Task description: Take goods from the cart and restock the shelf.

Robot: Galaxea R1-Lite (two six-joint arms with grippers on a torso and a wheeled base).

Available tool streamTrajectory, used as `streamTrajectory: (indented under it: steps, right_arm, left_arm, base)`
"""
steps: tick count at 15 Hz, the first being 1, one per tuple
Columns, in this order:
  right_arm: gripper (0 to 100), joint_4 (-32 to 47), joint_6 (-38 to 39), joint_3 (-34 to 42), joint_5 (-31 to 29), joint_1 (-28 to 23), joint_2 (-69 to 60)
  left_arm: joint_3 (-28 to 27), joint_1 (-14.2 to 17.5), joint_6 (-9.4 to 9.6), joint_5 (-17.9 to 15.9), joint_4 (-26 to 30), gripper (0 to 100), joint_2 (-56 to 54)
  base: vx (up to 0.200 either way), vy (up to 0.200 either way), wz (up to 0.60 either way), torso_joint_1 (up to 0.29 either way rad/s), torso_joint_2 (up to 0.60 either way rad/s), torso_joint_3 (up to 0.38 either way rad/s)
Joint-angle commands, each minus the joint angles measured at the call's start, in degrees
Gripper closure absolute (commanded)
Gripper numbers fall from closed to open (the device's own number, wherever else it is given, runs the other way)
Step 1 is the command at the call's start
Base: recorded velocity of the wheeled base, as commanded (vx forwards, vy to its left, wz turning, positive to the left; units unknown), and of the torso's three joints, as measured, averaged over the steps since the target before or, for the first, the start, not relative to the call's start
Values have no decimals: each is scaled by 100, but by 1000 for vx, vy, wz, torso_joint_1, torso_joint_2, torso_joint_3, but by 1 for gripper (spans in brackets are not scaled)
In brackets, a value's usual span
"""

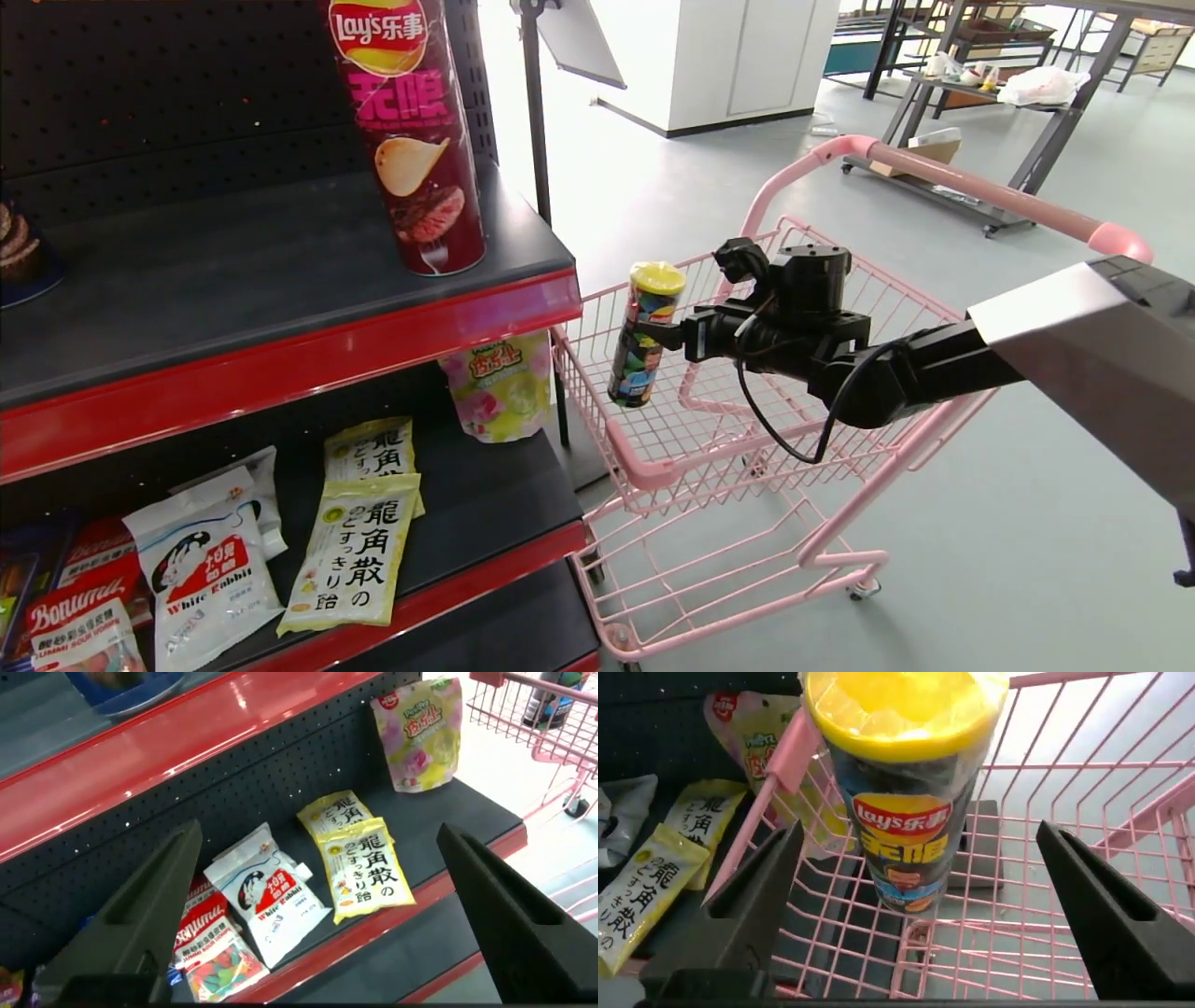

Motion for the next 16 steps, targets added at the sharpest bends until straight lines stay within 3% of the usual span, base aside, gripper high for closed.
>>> streamTrajectory:
  steps: [1, 9, 10, 16]
  right_arm:
    - [0, -1, -2, -305, -3, 43, 353]
    - [0, 43, 6, -1368, -12, 43, 1091]
    - [100, 8, 6, -1403, -21, 51, 1162]
    - [100, 8, 33, -1553, -74, 43, 1171]
  left_arm:
    - [-7, 7, 3, 8, -1, 0, 27]
    - [-24, 7, 144, 34, 34, 0, 27]
    - [-24, 7, 161, 34, 43, 0, 27]
    - [-42, 7, 205, 34, 43, 0, 18]
  base:
    - [0, 0, 0, 0, 0, 0]
    - [0, 0, 0, 0, 0, 0]
    - [0, 0, 0, 0, 0, 0]
    - [0, 0, 0, 0, 0, 0]
